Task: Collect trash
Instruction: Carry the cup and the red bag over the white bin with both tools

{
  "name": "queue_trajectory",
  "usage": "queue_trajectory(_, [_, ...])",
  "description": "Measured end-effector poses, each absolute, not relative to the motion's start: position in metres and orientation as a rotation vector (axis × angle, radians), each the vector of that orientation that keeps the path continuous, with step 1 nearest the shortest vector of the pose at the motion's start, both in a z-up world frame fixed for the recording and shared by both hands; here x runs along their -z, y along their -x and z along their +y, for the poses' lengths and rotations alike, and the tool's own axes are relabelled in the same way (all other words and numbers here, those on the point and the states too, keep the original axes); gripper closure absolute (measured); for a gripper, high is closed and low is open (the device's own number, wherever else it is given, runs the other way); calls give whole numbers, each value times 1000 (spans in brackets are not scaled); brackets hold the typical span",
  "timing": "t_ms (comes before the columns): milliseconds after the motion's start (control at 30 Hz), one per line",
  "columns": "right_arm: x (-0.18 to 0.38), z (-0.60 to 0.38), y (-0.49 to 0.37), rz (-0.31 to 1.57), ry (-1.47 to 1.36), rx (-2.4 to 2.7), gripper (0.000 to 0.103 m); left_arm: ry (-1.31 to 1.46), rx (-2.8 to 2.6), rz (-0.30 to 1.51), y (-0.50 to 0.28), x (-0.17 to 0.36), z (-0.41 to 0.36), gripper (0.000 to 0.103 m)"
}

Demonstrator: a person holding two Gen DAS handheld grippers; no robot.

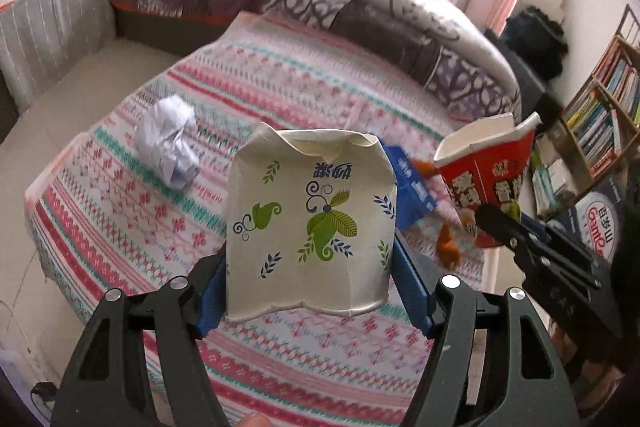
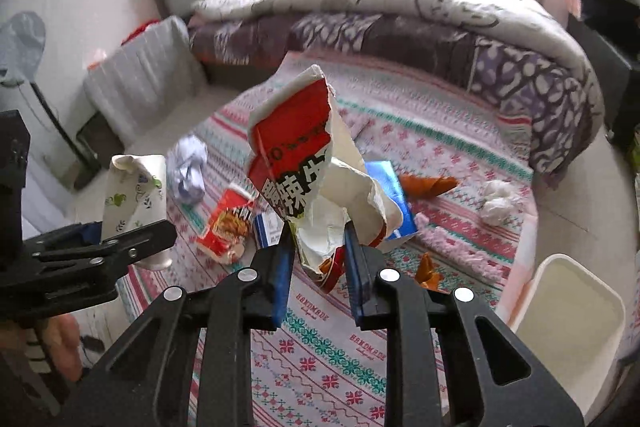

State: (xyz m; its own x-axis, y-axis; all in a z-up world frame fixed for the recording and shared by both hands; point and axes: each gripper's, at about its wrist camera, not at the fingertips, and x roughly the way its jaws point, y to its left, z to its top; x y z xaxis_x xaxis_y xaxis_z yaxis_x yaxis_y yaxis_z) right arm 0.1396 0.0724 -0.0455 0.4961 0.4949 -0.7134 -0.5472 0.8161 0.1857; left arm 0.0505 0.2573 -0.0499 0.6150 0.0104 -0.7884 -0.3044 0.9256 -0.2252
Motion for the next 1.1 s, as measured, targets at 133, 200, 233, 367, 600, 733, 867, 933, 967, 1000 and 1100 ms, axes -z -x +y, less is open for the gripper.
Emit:
queue_trajectory(133, [35,56,-130,780,55,-581,80,346,-182,863,-52,44,245,33])
queue_trajectory(200, [33,47,-127,770,43,-562,80,331,-180,849,-55,42,236,33])
queue_trajectory(233, [32,41,-126,768,35,-547,80,326,-178,845,-56,42,232,33])
queue_trajectory(367, [32,18,-125,770,6,-489,79,311,-145,842,-64,43,211,32])
queue_trajectory(600, [33,-26,-132,788,-52,-392,78,287,-92,848,-80,47,174,32])
queue_trajectory(733, [34,-54,-133,800,-85,-331,79,274,-56,859,-89,51,152,32])
queue_trajectory(867, [39,-82,-138,837,-125,-269,80,246,-3,862,-99,53,122,32])
queue_trajectory(933, [43,-99,-141,859,-148,-236,81,235,21,864,-104,55,109,32])
queue_trajectory(967, [44,-105,-142,864,-152,-223,82,233,30,865,-104,56,105,32])
queue_trajectory(1000, [46,-111,-142,870,-157,-209,83,231,42,868,-106,57,99,32])
queue_trajectory(1100, [52,-133,-144,892,-184,-166,83,227,71,880,-114,61,82,32])
